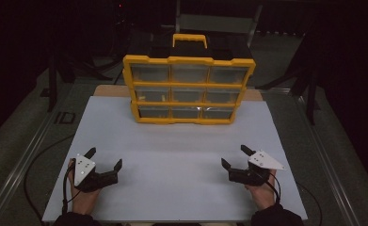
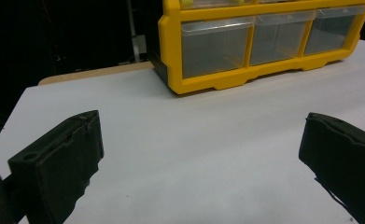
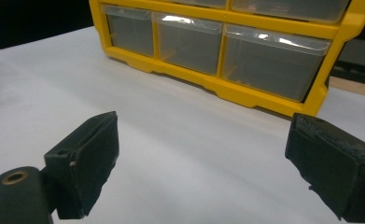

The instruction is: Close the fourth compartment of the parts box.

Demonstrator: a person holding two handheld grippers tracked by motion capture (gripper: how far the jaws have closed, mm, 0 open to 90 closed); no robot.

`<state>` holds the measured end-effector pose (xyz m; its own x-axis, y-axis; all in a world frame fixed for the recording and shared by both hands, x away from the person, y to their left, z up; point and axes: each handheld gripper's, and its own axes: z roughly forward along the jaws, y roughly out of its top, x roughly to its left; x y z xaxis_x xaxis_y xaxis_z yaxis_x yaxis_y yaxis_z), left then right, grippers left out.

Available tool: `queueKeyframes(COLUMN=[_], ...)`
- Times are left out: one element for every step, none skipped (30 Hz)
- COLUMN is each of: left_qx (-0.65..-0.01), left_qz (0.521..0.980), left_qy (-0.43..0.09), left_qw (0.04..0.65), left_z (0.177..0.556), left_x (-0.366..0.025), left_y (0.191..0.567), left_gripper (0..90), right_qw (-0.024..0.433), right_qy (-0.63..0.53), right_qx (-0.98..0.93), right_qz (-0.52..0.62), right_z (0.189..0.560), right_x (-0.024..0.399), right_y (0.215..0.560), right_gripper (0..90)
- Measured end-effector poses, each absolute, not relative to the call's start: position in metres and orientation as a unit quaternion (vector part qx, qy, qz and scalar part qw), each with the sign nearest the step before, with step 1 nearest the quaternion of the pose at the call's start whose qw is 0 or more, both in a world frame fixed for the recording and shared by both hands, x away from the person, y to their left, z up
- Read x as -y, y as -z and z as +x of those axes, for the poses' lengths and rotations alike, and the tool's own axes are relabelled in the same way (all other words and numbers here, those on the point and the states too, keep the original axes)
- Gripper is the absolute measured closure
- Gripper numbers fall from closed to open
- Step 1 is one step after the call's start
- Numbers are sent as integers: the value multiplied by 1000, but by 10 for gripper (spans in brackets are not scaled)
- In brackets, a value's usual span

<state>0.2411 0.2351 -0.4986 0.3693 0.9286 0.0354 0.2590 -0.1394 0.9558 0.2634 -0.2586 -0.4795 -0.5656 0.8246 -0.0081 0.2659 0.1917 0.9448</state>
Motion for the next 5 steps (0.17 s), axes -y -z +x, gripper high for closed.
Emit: queueKeyframes(left_qx=[-442, -442, -441, -440, -439], left_qz=[671, 671, 672, 673, 673], left_qy=[-346, -347, -347, -347, -348], left_qw=[484, 484, 484, 483, 483], left_z=[241, 241, 241, 241, 241], left_x=[-235, -235, -235, -234, -234], left_y=[499, 499, 498, 498, 498], left_gripper=[6, 6, 6, 6, 6], right_qw=[271, 269, 271, 272, 272], right_qy=[-517, -521, -521, -522, -525], right_qx=[-719, -717, -717, -716, -713], right_qz=[378, 376, 376, 375, 376], right_z=[262, 261, 259, 258, 257], right_x=[259, 259, 260, 260, 260], right_y=[480, 481, 482, 482, 483], right_gripper=[96, 96, 96, 96, 96])
